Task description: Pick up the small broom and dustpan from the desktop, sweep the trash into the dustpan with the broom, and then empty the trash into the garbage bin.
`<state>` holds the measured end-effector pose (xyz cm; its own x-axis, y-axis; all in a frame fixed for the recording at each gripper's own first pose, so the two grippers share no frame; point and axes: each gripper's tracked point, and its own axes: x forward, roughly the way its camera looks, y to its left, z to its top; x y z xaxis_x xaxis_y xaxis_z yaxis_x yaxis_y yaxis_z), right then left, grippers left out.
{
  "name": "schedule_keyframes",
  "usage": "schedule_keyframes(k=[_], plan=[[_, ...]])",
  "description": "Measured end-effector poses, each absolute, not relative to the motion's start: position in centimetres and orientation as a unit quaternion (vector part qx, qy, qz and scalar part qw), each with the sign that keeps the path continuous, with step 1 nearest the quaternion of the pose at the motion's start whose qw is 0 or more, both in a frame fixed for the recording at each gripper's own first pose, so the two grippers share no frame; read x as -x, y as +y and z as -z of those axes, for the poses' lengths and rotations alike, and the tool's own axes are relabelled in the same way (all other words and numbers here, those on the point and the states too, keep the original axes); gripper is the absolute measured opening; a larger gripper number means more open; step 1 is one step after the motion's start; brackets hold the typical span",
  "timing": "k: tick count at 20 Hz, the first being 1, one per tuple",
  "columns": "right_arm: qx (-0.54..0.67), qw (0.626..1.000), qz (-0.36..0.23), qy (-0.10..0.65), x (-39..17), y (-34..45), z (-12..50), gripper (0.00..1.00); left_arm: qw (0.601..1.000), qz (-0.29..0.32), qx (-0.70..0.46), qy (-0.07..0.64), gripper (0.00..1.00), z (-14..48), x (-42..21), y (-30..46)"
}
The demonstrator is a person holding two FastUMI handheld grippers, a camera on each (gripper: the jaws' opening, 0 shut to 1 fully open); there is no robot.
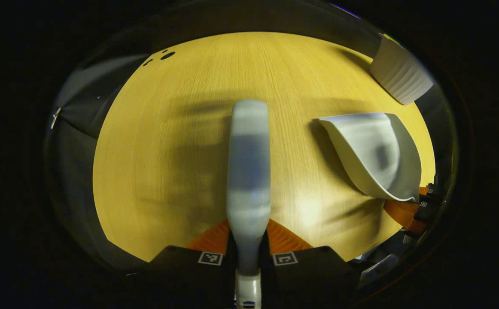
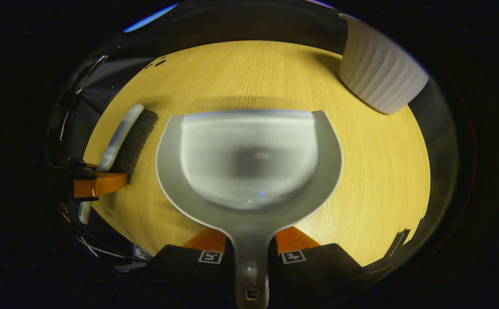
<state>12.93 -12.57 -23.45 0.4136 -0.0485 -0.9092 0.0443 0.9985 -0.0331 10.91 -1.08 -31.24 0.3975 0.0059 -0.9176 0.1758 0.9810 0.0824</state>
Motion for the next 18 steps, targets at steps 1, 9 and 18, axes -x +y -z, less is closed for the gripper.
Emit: schedule_keyframes(k=[1, 9, 18], plan=[[-0.001, 0.840, 0.025, 0.542, -12.9, -12.4, 23.4, 0.39, 0.831, 0.050, -0.083, 0.548, 0.28, 31.1, -10.8, -0.9], [-0.022, 0.836, -0.027, 0.547, -12.3, -10.0, 23.3, 0.63, 0.836, 0.053, -0.067, 0.543, 0.59, 30.4, -10.1, -1.7], [0.028, 0.891, -0.100, 0.442, -12.6, -9.7, 13.9, 0.99, 0.905, 0.043, -0.053, 0.420, 0.96, 22.5, -7.8, -3.2]])
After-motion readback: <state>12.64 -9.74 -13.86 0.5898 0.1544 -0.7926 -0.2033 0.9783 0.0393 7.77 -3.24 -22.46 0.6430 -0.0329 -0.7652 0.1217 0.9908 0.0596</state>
